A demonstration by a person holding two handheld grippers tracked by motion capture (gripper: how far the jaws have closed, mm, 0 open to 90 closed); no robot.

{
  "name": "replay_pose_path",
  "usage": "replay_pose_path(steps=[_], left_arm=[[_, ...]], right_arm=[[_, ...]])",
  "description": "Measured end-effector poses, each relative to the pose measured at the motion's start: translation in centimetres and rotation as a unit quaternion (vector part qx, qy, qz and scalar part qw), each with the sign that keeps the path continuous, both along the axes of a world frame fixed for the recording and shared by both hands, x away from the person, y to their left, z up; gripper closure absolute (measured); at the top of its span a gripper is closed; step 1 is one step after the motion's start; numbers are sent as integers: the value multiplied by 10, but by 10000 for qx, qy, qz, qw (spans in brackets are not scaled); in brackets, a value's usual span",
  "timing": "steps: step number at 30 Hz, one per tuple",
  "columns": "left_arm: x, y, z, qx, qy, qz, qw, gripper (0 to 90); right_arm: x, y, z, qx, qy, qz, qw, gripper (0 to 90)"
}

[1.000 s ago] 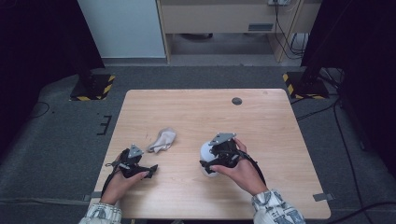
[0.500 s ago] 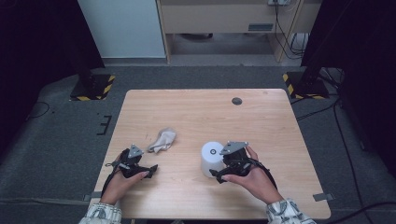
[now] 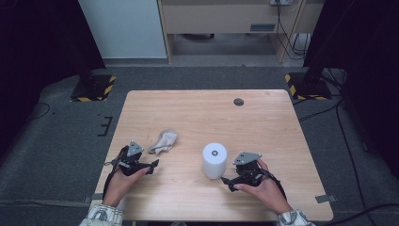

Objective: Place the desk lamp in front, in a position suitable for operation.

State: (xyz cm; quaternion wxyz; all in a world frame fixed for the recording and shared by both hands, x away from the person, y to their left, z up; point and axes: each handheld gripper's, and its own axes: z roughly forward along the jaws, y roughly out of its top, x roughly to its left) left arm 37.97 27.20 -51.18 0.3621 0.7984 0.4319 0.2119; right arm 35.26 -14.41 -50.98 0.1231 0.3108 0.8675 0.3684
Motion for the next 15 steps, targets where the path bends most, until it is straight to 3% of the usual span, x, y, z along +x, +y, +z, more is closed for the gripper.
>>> replay_pose_path(steps=[2,6,7,8,9,10,11,12,15], left_arm=[[5,-3,7,-119,-147,37,9998,135],[23,-15,19,-202,-372,-57,9991,302],[28,-17,20,-216,-362,-116,9990,391],[34,-22,21,-220,-363,-172,9990,391],[41,-27,20,-108,-351,-166,9992,416],[51,-31,16,-36,-281,-192,9994,497],[51,-31,16,-36,-281,-192,9994,517],[59,-35,9,73,-105,-169,9998,538],[64,-38,0,185,33,-172,9997,565]], right_arm=[[0,0,-3,-14,-7,-3,10000,66],[0,1,-11,-55,60,14,10000,78],[-1,2,-10,-8,81,19,10000,81],[-1,2,-10,-8,81,19,10000,81],[-1,3,-9,-3,51,19,10000,84],[-2,2,-8,23,49,16,10000,85],[-2,2,-8,23,49,16,10000,85],[-2,1,-8,38,16,25,10000,88],[-2,-1,-7,75,32,6,10000,92]])
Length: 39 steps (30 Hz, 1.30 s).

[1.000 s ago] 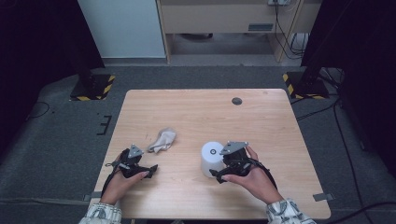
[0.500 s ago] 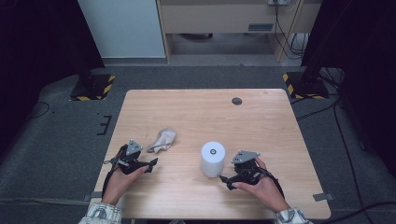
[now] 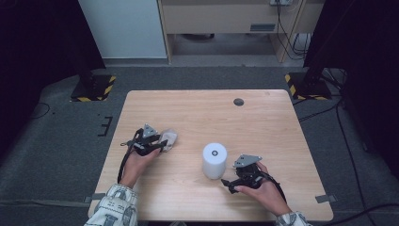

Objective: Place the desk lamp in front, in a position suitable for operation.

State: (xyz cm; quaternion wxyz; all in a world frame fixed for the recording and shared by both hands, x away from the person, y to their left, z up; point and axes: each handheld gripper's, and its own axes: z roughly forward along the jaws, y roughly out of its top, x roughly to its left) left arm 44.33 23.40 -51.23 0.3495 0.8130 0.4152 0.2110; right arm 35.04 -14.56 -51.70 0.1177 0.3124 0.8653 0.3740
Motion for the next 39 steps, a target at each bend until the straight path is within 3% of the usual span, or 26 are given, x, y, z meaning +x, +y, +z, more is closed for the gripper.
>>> replay_pose_path(steps=[1,3,8,13,14,15,16,17,18,19,21,26,28,30,34,37,39], left_arm=[[2,0,-3,70,27,44,10000,574],[4,0,-7,-33,102,89,9999,617],[2,-2,-10,112,142,141,9997,660],[3,-1,-12,-1,252,186,9995,667],[3,0,-12,-9,247,172,9995,663],[3,0,-12,-26,282,220,9994,569],[2,0,-13,7,306,302,9991,569],[1,0,-14,-15,278,419,9987,512],[0,1,-16,-127,264,502,9983,477],[0,1,-17,-152,243,503,9983,488],[-3,1,-18,-187,174,483,9985,517],[-7,-5,-14,-8,244,343,9991,659],[-8,-5,-15,-34,212,301,9993,694],[-9,-3,-16,-79,151,248,9995,715],[-9,-1,-15,-152,211,236,9994,732],[-12,-1,-6,-352,207,147,9991,738],[-17,-5,7,-342,156,-111,9992,737]], right_arm=[[1,-1,0,22,25,-6,10000,95],[5,-1,-1,90,74,-27,9999,94],[6,1,0,254,106,33,9996,83],[10,4,1,391,178,42,9991,80],[11,4,2,433,157,33,9989,76],[11,1,5,495,126,-14,9987,74],[11,1,5,495,126,-14,9987,74],[11,-1,5,537,115,-54,9985,75],[10,-3,6,581,96,-90,9982,78],[9,-6,7,641,100,-147,9978,80],[6,-7,7,611,71,-120,9980,79],[2,-6,9,568,-34,-102,9983,80],[2,-4,11,616,-68,-93,9980,80],[2,-3,12,822,29,-95,9966,80],[4,-1,11,946,42,-108,9955,82],[6,2,12,917,-52,-124,9957,90],[8,4,12,918,-74,-59,9957,95]])
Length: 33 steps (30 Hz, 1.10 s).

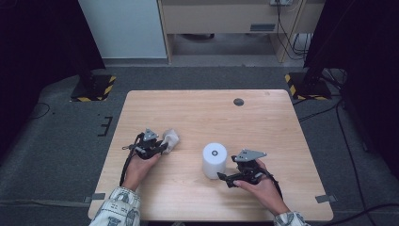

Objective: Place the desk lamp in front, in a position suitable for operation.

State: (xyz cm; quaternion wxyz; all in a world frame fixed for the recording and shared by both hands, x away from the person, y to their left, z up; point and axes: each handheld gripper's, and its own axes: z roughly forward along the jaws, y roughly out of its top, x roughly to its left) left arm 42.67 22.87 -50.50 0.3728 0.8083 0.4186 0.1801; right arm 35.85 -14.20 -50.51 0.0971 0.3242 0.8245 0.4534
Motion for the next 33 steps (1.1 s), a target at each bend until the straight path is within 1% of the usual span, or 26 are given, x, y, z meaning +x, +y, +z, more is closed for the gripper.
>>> replay_pose_path(steps=[1,2,3,4,5,7,9,10,11,12,13,15,16,17,18,20,21,22,23,26,27,28,29,30,32,33], left_arm=[[0,0,0,0,0,0,10000,737],[-3,-4,6,22,-56,-111,9999,737],[-5,-6,10,12,-71,-172,9998,737],[-11,-13,19,-54,-124,-332,9994,736],[-11,-13,19,-54,-124,-332,9994,736],[-19,-21,26,-142,-192,-434,9988,735],[-23,-28,31,-202,-232,-542,9981,735],[-26,-32,36,-226,-290,-622,9974,735],[-30,-37,43,-307,-322,-735,9963,735],[-30,-37,43,-307,-322,-735,9963,735],[-32,-40,47,-309,-350,-815,9956,735],[-37,-44,54,-303,-387,-970,9941,735],[-41,-46,57,-290,-412,-1077,9929,735],[-44,-47,59,-307,-419,-1126,9923,735],[-50,-49,63,-367,-416,-1218,9910,735],[-56,-52,68,-328,-474,-1308,9897,735],[-61,-54,73,-351,-501,-1382,9885,735],[-64,-56,76,-348,-512,-1436,9877,735],[-70,-59,81,-308,-546,-1557,9858,735],[-78,-66,88,-153,-610,-1726,9830,734],[-81,-72,91,-33,-605,-1835,9811,734],[-81,-72,91,-33,-605,-1835,9811,734],[-82,-75,92,42,-607,-1882,9803,734],[-83,-77,93,61,-586,-1903,9799,734],[-83,-81,95,20,-553,-1961,9790,734],[-83,-84,96,41,-540,-1996,9784,733]], right_arm=[[0,0,0,0,0,0,10000,95],[1,2,0,-7,-31,16,10000,94],[2,3,1,8,-65,39,10000,94],[3,6,3,66,-132,78,9999,93],[3,6,3,66,-132,78,9999,93],[3,9,6,48,-214,129,9997,92],[5,11,9,97,-250,183,9995,94],[5,12,10,87,-266,198,9994,94],[7,15,12,53,-319,255,9992,86],[7,15,12,53,-319,255,9992,86],[8,16,13,52,-313,279,9991,79],[11,20,16,73,-333,335,9989,84],[11,22,16,75,-349,348,9988,86],[12,24,16,64,-362,359,9987,87],[12,25,16,48,-396,351,9986,86],[13,28,16,43,-396,363,9985,88],[11,29,16,-14,-412,407,9983,91],[11,29,16,-14,-412,407,9983,91],[11,30,17,-36,-395,422,9983,92],[8,33,19,-100,-401,524,9978,94],[6,36,18,-147,-396,547,9976,97],[6,36,18,-147,-396,547,9976,97],[5,37,18,-176,-413,570,9974,99],[3,40,18,-244,-410,610,9970,106],[2,41,18,-280,-431,629,9967,111],[2,42,18,-324,-441,643,9964,126]])
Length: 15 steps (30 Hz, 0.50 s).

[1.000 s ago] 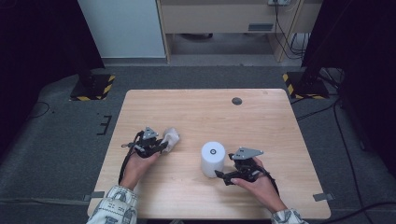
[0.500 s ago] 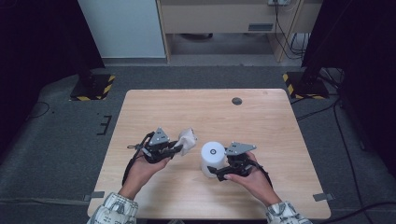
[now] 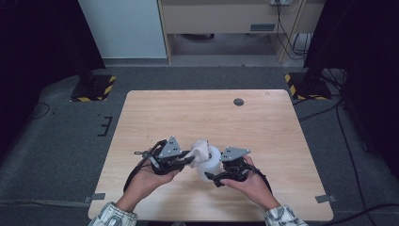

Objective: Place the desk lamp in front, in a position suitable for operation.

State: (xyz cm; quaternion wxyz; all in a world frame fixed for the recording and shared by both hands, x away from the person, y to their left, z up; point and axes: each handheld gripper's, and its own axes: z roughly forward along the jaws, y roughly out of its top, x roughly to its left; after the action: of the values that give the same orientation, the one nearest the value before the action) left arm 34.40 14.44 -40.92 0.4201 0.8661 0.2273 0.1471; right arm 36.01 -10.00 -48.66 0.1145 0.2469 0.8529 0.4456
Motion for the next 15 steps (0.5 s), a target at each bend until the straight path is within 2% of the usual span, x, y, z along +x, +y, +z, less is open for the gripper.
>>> replay_pose_path(steps=[1,2,3,5,6,7,8,11,15], left_arm=[[0,-4,1,99,-12,-34,9999,733],[0,-8,1,151,2,-68,9999,733],[0,-11,1,138,38,-100,9998,732],[1,-16,0,250,31,-156,9996,731],[2,-17,0,222,43,-168,9996,731],[3,-16,-1,61,103,-184,9998,731],[5,-14,-2,-3,111,-155,9998,730],[10,-7,1,-100,120,-29,9999,730],[19,-1,11,-50,4,95,9999,730]], right_arm=[[-1,1,0,-46,-12,4,10000,164],[-2,2,0,-75,-24,0,10000,241],[-3,2,0,-82,-62,-18,9999,356],[-2,3,0,12,-108,-103,9999,264],[-2,3,0,12,-108,-103,9999,264],[-1,3,0,32,-104,-172,9998,226],[1,4,-1,35,-44,-226,9997,188],[4,5,-5,21,42,-209,9998,125],[10,12,-6,169,32,-213,9996,76]])
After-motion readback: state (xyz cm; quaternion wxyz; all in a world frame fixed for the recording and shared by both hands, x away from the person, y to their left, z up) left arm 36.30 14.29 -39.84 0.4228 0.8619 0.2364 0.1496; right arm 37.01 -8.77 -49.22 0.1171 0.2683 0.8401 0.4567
